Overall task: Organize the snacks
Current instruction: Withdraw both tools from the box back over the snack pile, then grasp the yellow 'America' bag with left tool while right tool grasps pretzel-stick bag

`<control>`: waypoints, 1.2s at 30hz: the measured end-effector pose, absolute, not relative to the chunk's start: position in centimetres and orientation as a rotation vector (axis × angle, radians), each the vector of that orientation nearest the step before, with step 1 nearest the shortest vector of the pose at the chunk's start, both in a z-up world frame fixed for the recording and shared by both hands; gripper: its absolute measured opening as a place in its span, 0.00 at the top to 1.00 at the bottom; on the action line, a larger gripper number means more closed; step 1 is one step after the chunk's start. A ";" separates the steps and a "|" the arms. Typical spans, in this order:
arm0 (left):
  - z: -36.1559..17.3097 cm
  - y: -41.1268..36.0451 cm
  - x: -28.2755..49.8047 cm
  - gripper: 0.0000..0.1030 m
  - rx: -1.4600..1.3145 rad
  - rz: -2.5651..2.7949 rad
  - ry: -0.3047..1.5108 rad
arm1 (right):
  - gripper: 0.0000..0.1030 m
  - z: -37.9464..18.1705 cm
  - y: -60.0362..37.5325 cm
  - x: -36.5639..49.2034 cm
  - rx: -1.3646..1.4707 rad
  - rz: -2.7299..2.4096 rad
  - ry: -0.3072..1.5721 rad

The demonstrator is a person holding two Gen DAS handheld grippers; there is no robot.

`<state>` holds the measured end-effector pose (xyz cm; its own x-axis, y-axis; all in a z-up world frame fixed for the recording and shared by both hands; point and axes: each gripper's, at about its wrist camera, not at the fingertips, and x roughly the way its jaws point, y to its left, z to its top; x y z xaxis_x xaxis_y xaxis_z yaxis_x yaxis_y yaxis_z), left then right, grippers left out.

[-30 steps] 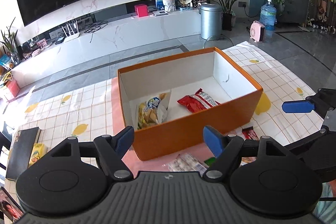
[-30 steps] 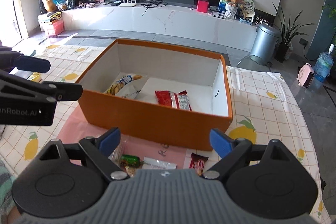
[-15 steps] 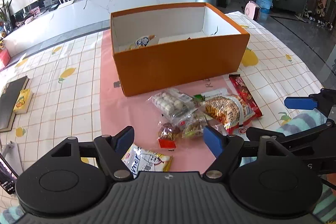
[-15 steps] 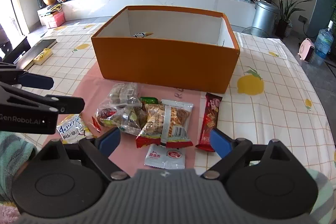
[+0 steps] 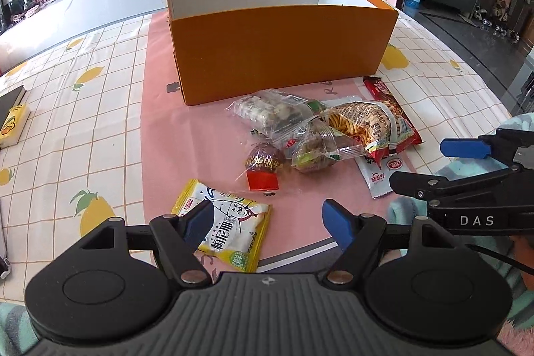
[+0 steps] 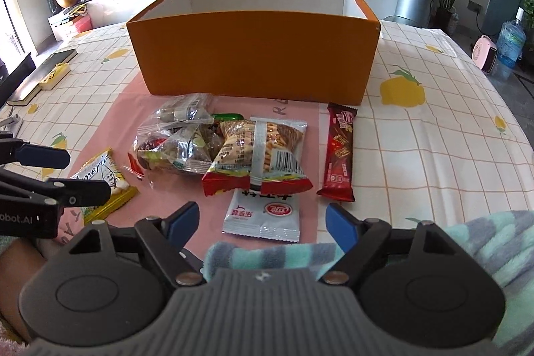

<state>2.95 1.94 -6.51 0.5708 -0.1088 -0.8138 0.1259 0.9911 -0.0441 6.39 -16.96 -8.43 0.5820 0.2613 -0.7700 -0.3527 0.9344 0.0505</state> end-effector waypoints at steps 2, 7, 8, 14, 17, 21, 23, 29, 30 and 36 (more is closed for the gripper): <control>-6.9 1.8 3.2 0.16 0.028 -0.144 0.967 | 0.22 -8.6 -16.9 6.6 -0.105 0.368 0.880; -7.8 2.2 3.8 0.16 0.017 -0.101 0.998 | 0.22 -9.1 -16.6 7.1 -0.091 0.378 0.879; -7.9 2.5 3.9 0.16 -0.010 -0.086 1.004 | 0.22 -9.1 -16.6 7.1 -0.084 0.379 0.875; -8.5 5.3 4.9 0.16 -0.262 0.039 1.082 | 0.21 -8.3 -16.3 7.3 -0.095 0.361 0.821; -8.6 5.8 5.4 0.16 -0.320 0.071 1.070 | 0.21 -7.9 -16.1 8.0 -0.107 0.341 0.794; -9.1 6.1 6.3 0.16 -0.349 0.110 1.086 | 0.21 -7.7 -16.1 9.3 -0.089 0.318 0.785; -9.2 6.0 6.6 0.15 -0.342 0.119 1.081 | 0.21 -7.6 -16.1 9.8 -0.083 0.310 0.786; -9.4 5.0 7.7 0.16 -0.254 0.076 1.051 | 0.36 -8.5 -16.4 10.7 -0.037 0.329 0.835; -9.4 4.7 7.8 0.16 -0.232 0.042 1.044 | 0.37 -8.6 -16.5 10.6 -0.026 0.337 0.840; -9.5 3.5 7.9 0.23 -0.141 -0.074 1.034 | 0.39 -9.1 -16.8 10.4 0.001 0.343 0.852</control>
